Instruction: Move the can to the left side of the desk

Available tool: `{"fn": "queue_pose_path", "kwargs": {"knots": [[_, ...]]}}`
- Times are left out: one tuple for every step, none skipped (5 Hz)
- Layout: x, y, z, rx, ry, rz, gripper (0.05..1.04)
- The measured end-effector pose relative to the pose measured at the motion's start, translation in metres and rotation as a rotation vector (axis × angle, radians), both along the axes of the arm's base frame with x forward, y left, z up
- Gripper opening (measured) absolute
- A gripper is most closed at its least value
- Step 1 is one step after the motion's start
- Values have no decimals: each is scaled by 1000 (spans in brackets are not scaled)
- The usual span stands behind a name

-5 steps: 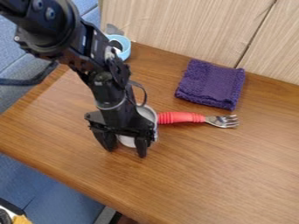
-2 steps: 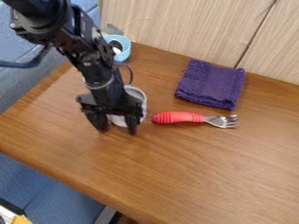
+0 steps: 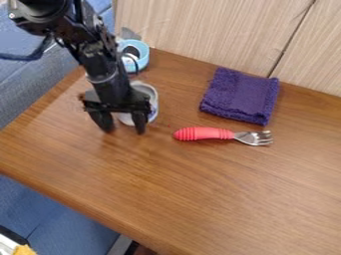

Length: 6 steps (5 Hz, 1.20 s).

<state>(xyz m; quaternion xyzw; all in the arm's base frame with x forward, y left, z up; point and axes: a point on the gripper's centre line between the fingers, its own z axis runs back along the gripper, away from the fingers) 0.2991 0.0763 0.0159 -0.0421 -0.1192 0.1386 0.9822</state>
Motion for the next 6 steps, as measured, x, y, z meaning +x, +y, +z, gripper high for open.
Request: {"fn": "queue_pose_path", "kwargs": {"knots": [[11, 2, 2, -5, 0, -22, 1001], [23, 4, 10, 1, -31, -40, 1000], [25, 1, 12, -21, -39, -41, 1000], [19, -2, 16, -18, -32, -57, 1000], [10, -10, 36, -9, -65, -87, 1000], [-3, -16, 54, -2, -93, -116, 1000]]}}
